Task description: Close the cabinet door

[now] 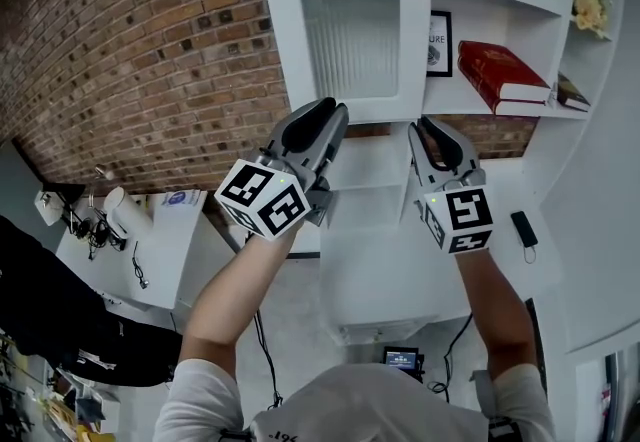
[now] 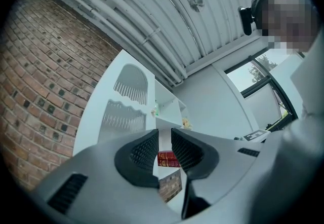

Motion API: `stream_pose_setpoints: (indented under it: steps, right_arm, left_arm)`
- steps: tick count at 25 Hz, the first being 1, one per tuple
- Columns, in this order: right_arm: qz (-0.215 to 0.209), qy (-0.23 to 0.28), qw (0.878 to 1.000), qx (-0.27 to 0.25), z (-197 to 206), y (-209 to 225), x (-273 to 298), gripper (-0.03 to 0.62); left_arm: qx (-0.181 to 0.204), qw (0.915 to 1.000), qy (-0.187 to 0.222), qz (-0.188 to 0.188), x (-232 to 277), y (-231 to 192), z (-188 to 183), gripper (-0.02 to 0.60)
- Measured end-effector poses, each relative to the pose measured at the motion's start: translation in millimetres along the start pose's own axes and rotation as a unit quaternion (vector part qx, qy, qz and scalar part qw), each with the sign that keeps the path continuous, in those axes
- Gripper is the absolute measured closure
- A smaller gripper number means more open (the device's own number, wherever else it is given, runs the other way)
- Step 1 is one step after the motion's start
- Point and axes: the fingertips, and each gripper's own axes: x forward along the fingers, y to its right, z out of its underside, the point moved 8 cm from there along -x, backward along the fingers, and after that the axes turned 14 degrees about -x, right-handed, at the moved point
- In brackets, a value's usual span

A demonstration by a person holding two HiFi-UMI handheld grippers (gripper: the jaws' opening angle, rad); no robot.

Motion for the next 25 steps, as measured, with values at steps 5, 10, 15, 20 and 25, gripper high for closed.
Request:
stream_pose_setpoints:
  steps: [5, 10, 15, 20, 25]
  right_arm:
    - [-0.003, -0.004, 1.000, 0.003, 1, -7, -1, 0.513]
    - [-0.007, -0.009, 1.000, 0.008, 3, -14, -3, 0.513]
    - [-0.009, -0.012, 1.000, 0.012, 5, -22, -6, 0.514]
    - [-0.013, -0.015, 1.000, 0.015, 6, -28, -10, 0.514]
    - [-0.016, -0.019, 0.999, 0.022, 10, -35, -17, 0.514]
  left_arm:
    - [-0.007, 0.9999, -0.005, -0.008, -12, -2, 8, 0.496]
    - [-0.013, 0.9997, -0.010, -0.015, -23, -2, 16, 0.497]
    - [-0.021, 0.9994, -0.013, -0.023, -35, -3, 23, 0.497]
    - [-0.030, 0.9989, -0.014, -0.033, -45, -1, 28, 0.497]
    - [-0.039, 0.9985, -0.020, -0.033, -54, 4, 38, 0.497]
